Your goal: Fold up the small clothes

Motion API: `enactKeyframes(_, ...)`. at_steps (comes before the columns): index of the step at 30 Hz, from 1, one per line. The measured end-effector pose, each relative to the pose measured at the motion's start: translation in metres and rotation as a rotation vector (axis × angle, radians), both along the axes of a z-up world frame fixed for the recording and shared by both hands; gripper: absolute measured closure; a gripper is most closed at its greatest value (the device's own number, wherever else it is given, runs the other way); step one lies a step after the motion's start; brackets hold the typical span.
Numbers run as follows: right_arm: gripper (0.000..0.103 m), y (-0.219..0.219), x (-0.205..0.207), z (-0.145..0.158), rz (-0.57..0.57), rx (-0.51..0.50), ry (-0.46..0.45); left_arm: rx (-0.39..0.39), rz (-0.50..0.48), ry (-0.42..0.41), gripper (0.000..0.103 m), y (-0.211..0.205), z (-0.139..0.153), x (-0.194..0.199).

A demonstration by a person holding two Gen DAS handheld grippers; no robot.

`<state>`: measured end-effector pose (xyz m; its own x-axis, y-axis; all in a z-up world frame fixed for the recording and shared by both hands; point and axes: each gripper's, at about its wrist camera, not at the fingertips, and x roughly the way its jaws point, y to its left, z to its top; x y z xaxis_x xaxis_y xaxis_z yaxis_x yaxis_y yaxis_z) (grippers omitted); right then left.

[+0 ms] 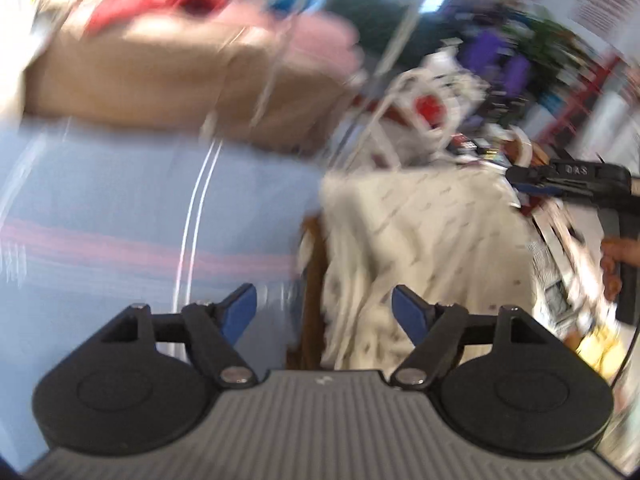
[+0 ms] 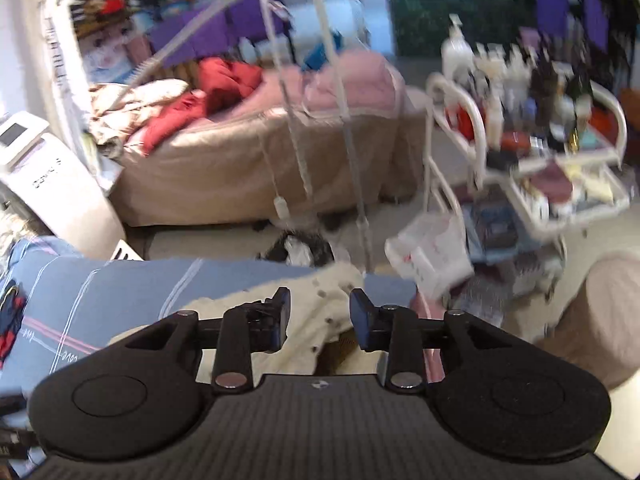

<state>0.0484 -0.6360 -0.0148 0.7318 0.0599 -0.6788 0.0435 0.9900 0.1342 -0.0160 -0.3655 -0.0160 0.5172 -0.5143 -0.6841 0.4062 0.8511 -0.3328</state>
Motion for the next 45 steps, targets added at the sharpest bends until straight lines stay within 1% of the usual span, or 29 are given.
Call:
enactKeyframes(1, 0.043, 0.006, -0.009, 0.008, 0.062, -0.009, -0.013, 0.003, -0.064, -0.061, 0.028, -0.004, 0.01, -0.001)
enactKeyframes(3, 0.048, 0.02, -0.031, 0.016, 0.187, -0.034, -0.034, 0.035, -0.204, -0.145, 0.029, -0.022, 0.025, -0.001)
enactKeyframes(4, 0.049, 0.026, -0.04, 0.017, 0.239, -0.033, -0.033, 0.061, -0.272, -0.183, 0.03, -0.031, 0.028, -0.002)
enactKeyframes(5, 0.054, 0.031, -0.048, 0.014, 0.299, -0.036, -0.027, 0.089, -0.331, -0.211, 0.03, -0.039, 0.028, -0.004)
enactKeyframes(6, 0.055, 0.036, -0.055, 0.009, 0.347, -0.062, -0.019, 0.12, -0.389, -0.222, 0.034, -0.049, 0.026, -0.008)
enactKeyframes(8, 0.055, 0.046, -0.059, -0.007, 0.39, -0.165, 0.023, 0.161, -0.463, -0.215, 0.039, -0.062, 0.017, -0.01)
enactKeyframes(9, 0.055, 0.048, -0.06, -0.016, 0.404, -0.194, 0.044, 0.169, -0.496, -0.205, 0.04, -0.069, 0.011, -0.012)
enactKeyframes(10, 0.056, 0.048, -0.059, -0.024, 0.417, -0.199, 0.06, 0.189, -0.519, -0.205, 0.04, -0.074, 0.005, -0.014)
enactKeyframes(11, 0.057, 0.047, -0.059, -0.031, 0.418, -0.206, 0.075, 0.225, -0.53, -0.211, 0.04, -0.081, -0.002, -0.016)
enactKeyframes(12, 0.056, 0.046, -0.058, -0.038, 0.41, -0.218, 0.093, 0.265, -0.526, -0.203, 0.04, -0.087, -0.011, -0.019)
enactKeyframes(13, 0.056, 0.047, -0.059, -0.044, 0.396, -0.24, 0.117, 0.272, -0.509, -0.177, 0.039, -0.089, -0.016, -0.018)
enactKeyframes(15, 0.056, 0.046, -0.062, -0.05, 0.372, -0.244, 0.12, 0.245, -0.475, -0.123, 0.036, -0.094, -0.026, -0.01)
enactKeyframes(17, 0.053, 0.044, -0.061, -0.054, 0.332, -0.212, 0.128, 0.258, -0.457, -0.116, 0.029, -0.096, -0.032, -0.007)
enactKeyframes(18, 0.052, 0.046, -0.06, -0.054, 0.321, -0.209, 0.131, 0.265, -0.455, -0.115, 0.029, -0.1, -0.035, -0.004)
enactKeyframes(20, 0.05, 0.051, -0.064, -0.05, 0.276, -0.198, 0.137, 0.267, -0.436, -0.104, 0.028, -0.099, -0.03, -0.003)
enactKeyframes(21, 0.046, 0.054, -0.066, -0.044, 0.254, -0.188, 0.138, 0.269, -0.418, -0.102, 0.028, -0.097, -0.022, -0.002)
enactKeyframes(22, 0.042, 0.058, -0.07, -0.037, 0.237, -0.186, 0.128, 0.269, -0.401, -0.107, 0.026, -0.094, -0.014, -0.003)
enactKeyframes(23, 0.031, 0.061, -0.073, -0.029, 0.224, -0.193, 0.117, 0.276, -0.378, -0.12, 0.019, -0.091, -0.005, -0.005)
enactKeyframes(24, 0.015, 0.065, -0.078, -0.02, 0.207, -0.201, 0.103, 0.282, -0.358, -0.135, 0.008, -0.089, 0.004, -0.008)
enactKeyframes(25, 0.006, 0.068, -0.083, -0.012, 0.189, -0.201, 0.093, 0.285, -0.338, -0.15, 0.002, -0.083, 0.016, -0.012)
enactKeyframes(26, 0.0, 0.071, -0.088, -0.003, 0.168, -0.195, 0.085, 0.287, -0.314, -0.166, 0.0, -0.076, 0.028, -0.017)
enactKeyframes(28, 0.0, 0.076, -0.099, 0.017, 0.123, -0.168, 0.06, 0.29, -0.272, -0.185, 0.0, -0.064, 0.055, -0.028)
enactKeyframes(30, 0.0, 0.084, -0.106, 0.029, 0.111, -0.156, 0.069, 0.298, -0.222, -0.186, 0.0, -0.059, 0.077, -0.033)
enactKeyframes(33, 0.0, 0.095, -0.109, 0.039, 0.074, -0.165, 0.091, 0.348, -0.177, -0.184, 0.0, -0.061, 0.095, -0.036)
enactKeyframes(35, 0.0, 0.101, -0.11, 0.041, 0.04, -0.188, 0.106, 0.393, -0.154, -0.183, 0.0, -0.064, 0.1, -0.038)
enactKeyframes(36, 0.0, 0.102, -0.11, 0.041, 0.019, -0.194, 0.113, 0.411, -0.147, -0.17, 0.0, -0.063, 0.1, -0.037)
enactKeyframes(38, 0.0, 0.103, -0.113, 0.041, -0.008, -0.182, 0.121, 0.418, -0.133, -0.154, 0.0, -0.061, 0.101, -0.039)
enactKeyframes(41, 0.0, 0.101, -0.117, 0.04, -0.034, -0.164, 0.136, 0.441, -0.127, -0.17, 0.0, -0.059, 0.101, -0.047)
enactKeyframes(45, 0.0, 0.1, -0.119, 0.04, -0.077, -0.193, 0.154, 0.501, -0.088, -0.198, 0.0, -0.061, 0.098, -0.051)
